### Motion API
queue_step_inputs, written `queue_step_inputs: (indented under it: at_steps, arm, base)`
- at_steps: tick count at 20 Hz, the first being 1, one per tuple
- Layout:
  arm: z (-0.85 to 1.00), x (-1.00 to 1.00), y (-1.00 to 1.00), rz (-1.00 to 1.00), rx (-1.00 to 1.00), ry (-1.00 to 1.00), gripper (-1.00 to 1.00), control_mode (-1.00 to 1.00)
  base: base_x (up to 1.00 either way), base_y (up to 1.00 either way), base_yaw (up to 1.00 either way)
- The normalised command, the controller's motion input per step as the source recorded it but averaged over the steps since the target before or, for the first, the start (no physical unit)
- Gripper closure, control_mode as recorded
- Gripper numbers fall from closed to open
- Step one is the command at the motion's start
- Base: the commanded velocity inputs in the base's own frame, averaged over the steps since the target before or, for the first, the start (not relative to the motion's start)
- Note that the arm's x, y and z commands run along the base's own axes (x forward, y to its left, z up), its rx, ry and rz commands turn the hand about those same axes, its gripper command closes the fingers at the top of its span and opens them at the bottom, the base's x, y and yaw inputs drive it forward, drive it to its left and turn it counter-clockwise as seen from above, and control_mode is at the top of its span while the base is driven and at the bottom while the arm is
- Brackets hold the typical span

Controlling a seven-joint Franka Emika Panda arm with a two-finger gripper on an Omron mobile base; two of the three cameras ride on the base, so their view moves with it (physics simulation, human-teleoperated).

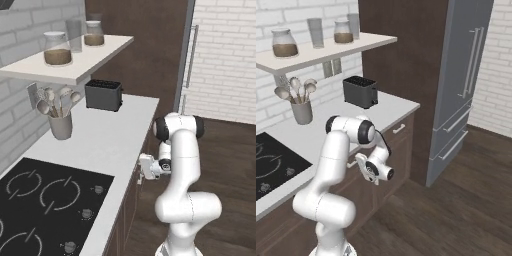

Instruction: Take a straw from the drawer in front and place it inside the glass cup on the dining counter.

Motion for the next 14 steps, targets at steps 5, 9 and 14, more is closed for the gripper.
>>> queue_step_inputs:
  at_steps: [5,9,14]
  arm:
    - [-0.23,0.30,0.25,0.00,0.00,0.01,-1.00,-1.00]
    - [-0.13,0.41,0.41,0.00,0.00,0.02,-1.00,-1.00]
    - [-0.22,0.47,0.41,0.00,0.00,0.01,-1.00,-1.00]
  base:
    - [0.00,0.00,0.00]
    - [0.00,0.00,0.00]
    - [0.00,0.00,0.00]
